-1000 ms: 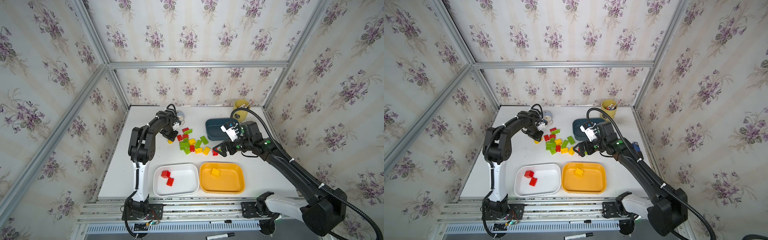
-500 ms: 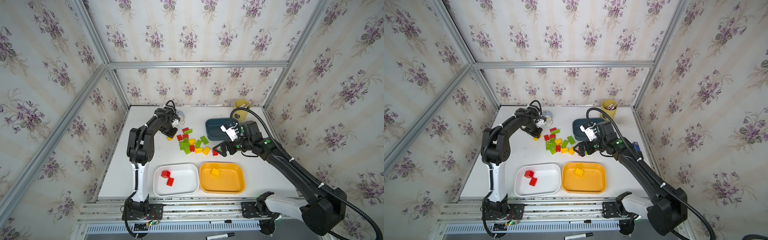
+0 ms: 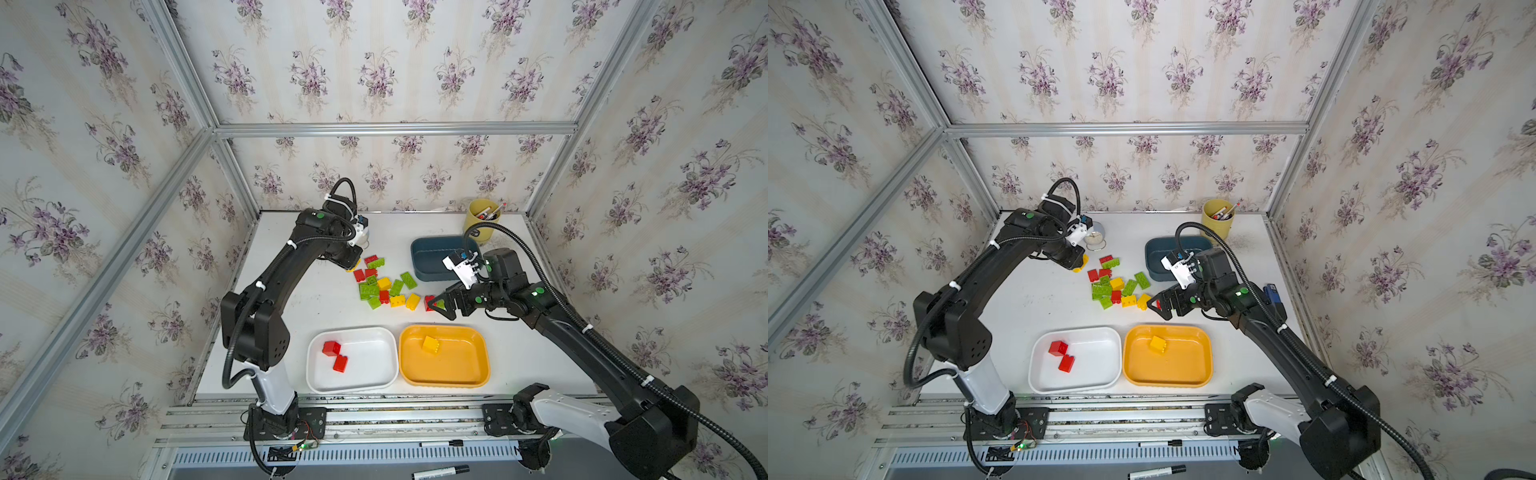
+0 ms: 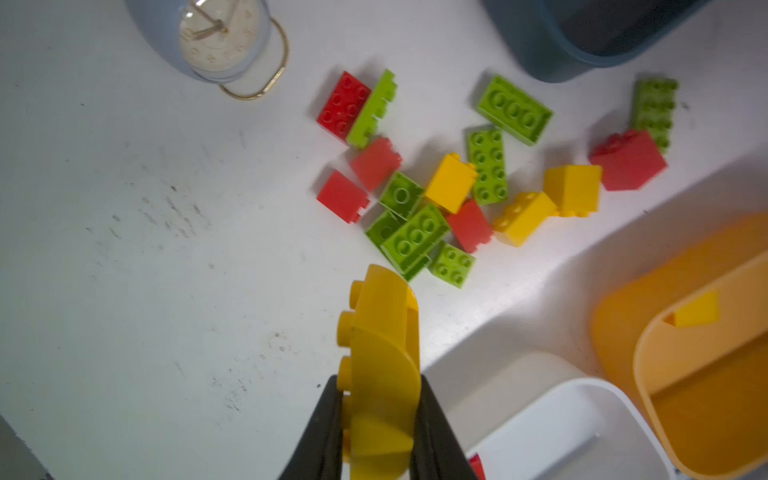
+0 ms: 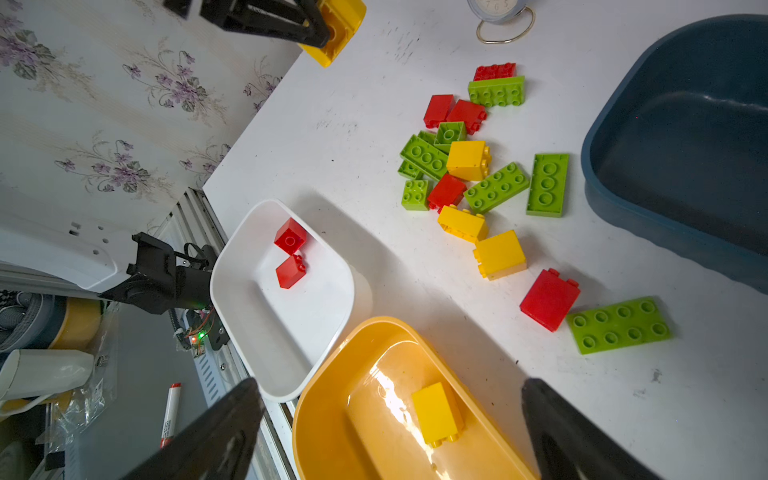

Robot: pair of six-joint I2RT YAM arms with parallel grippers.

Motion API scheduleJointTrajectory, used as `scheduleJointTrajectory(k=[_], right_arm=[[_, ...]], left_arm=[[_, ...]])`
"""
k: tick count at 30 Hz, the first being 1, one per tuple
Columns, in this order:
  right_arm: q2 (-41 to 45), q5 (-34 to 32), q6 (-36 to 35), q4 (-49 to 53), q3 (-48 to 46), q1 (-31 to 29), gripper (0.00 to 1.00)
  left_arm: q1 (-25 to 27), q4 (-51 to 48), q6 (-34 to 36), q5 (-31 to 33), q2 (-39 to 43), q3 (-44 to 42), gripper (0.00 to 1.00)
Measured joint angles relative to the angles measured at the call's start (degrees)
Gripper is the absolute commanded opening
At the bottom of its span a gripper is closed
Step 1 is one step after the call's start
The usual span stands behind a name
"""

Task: Sort the legos into containers by color
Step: 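Carry the yellow brick with the left gripper into the yellow tray and release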

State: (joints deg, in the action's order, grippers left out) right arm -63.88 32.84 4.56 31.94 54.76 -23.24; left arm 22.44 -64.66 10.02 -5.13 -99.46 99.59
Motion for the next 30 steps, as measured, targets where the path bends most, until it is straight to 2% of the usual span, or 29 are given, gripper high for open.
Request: scheduleJointTrajectory(k=[6,11,18,25,26,28,30], right_arm=[[2.27,1.46,0.63,0.13,-3.23,1.66,1.0],[6.14,1.88,0.59,1.27,-5.92,3.37,1.0],[10.54,1.86,1.25,3.06,-9.49,4.68,1.0],[12.52,1.36,1.64,4.24,-10.6,4.94,1.0],[12.68,1.31,1.64,4.52,-10.62,5.01,1.0],[13.0,1.18,1.64,4.76,-10.62,5.05,1.0],[13.25,1.16,1.62,4.85,-10.62,5.05,1.0]], left_arm=[[11.85,-0.33,-7.48,-4.07,8.07,-6.14,0.15],[22.38,3.26,-16.92,-6.49,12.07,-12.15,0.15],[33.05,13.07,-31.17,-6.16,12.52,-19.87,0.15],[38.14,20.26,-38.64,-3.52,8.59,-25.0,0.17],[38.6,21.03,-39.23,-3.54,8.02,-25.79,0.19],[39.28,21.9,-40.13,-3.06,7.21,-27.23,0.3],[39.3,22.03,-40.63,-2.19,6.73,-27.96,0.33]])
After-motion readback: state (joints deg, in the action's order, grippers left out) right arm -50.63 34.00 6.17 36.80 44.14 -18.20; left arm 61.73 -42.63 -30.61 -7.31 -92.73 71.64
